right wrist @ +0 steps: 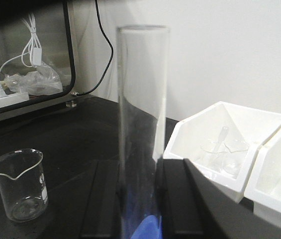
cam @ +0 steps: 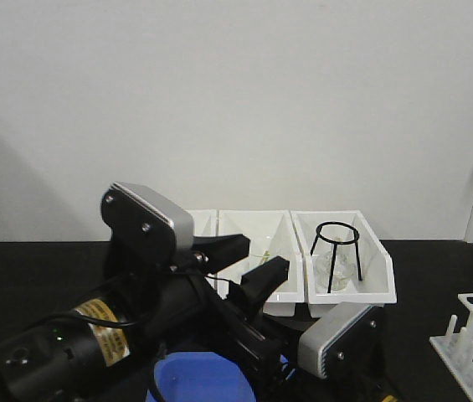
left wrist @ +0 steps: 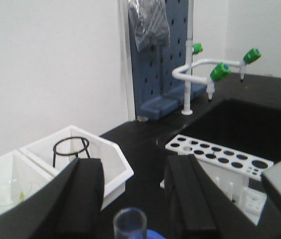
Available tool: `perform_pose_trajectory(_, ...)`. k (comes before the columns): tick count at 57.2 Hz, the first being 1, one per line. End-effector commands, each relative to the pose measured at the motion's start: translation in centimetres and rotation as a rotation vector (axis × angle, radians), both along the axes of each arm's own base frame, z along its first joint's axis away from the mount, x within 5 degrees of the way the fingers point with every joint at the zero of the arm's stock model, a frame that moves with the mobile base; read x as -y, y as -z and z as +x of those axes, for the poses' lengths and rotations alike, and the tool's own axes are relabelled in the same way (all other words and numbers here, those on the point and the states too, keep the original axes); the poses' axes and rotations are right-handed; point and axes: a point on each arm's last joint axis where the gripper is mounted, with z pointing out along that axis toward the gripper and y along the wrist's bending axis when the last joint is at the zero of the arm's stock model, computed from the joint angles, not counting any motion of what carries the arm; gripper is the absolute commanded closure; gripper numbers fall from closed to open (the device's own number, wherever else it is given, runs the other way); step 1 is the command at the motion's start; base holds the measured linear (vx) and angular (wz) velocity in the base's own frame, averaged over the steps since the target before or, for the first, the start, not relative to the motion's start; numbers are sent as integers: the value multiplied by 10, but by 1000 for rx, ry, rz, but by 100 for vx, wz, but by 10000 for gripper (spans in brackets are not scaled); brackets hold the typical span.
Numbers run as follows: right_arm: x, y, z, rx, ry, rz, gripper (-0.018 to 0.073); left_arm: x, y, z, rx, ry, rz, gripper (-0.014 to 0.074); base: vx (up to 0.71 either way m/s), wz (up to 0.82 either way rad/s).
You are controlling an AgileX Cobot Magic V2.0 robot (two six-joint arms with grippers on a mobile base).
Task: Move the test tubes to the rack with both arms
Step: 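Carry the test tube with the right gripper above the white rack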
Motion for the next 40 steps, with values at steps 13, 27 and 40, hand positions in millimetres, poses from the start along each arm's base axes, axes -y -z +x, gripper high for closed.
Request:
perform_pose_trajectory(13, 3, -25, 2, 101, 23, 97, 567, -32, -67, -33, 232, -3, -106, 178, 0, 0)
perform_pose_trajectory(27, 16, -26, 12, 121, 200, 90, 566, -41, -67, -40, 199, -13, -24, 178, 0, 0)
perform_pose_trajectory(40, 40, -26, 25, 105, 315, 100, 566, -41, -63, -40, 169, -14, 9, 178, 0, 0)
